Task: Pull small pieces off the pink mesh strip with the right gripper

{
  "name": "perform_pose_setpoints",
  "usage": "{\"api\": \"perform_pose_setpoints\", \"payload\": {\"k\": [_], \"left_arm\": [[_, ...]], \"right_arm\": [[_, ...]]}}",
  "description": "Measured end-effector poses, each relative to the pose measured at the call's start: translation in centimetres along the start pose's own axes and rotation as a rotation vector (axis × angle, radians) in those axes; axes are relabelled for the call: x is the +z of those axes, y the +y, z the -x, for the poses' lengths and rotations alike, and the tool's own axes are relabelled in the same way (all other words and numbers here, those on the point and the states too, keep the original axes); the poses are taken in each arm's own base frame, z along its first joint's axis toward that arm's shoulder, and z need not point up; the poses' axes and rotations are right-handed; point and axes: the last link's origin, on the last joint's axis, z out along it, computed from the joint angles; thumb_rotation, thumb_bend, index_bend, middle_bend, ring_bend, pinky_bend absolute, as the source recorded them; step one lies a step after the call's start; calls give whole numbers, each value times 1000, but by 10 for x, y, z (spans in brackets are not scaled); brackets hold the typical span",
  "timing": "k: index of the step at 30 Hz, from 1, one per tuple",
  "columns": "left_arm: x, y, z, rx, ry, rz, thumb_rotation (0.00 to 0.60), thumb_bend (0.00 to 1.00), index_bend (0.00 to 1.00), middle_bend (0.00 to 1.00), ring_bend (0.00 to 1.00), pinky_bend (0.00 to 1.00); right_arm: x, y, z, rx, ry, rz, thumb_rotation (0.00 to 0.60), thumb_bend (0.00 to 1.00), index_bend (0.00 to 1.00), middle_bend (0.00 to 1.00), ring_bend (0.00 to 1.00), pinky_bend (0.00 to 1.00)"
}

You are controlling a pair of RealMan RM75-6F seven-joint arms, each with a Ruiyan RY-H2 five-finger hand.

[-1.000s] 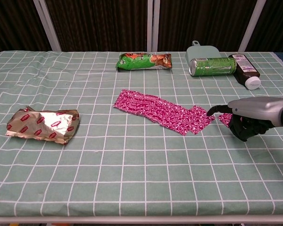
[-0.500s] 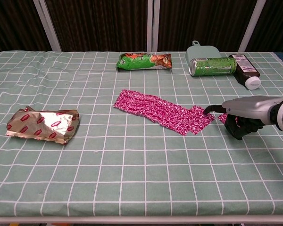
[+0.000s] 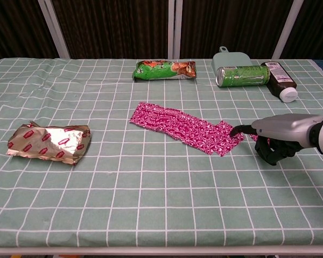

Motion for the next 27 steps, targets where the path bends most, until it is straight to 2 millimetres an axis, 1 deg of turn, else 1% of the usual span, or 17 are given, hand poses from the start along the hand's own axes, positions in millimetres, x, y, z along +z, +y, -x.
{"api": "perform_pose_setpoints", "payload": {"k": [6,13,27], "left_arm": [[-1,0,-1,1,4,0,600,146,114,79,71,240],[-1,-1,-1,0,4,1,600,147,114,79,71,240],[0,0,-1,-2,3,2,600,146,113,79,71,240]], "right_arm": [[-7,-1,9,-13,-28,-5,600,1000,85,949,900,815],[-8,-1,4,-2,10,-7,600,1000,85,949,900,815],[-4,3,5,-2,20,17,600,1000,86,949,900,815]]}}
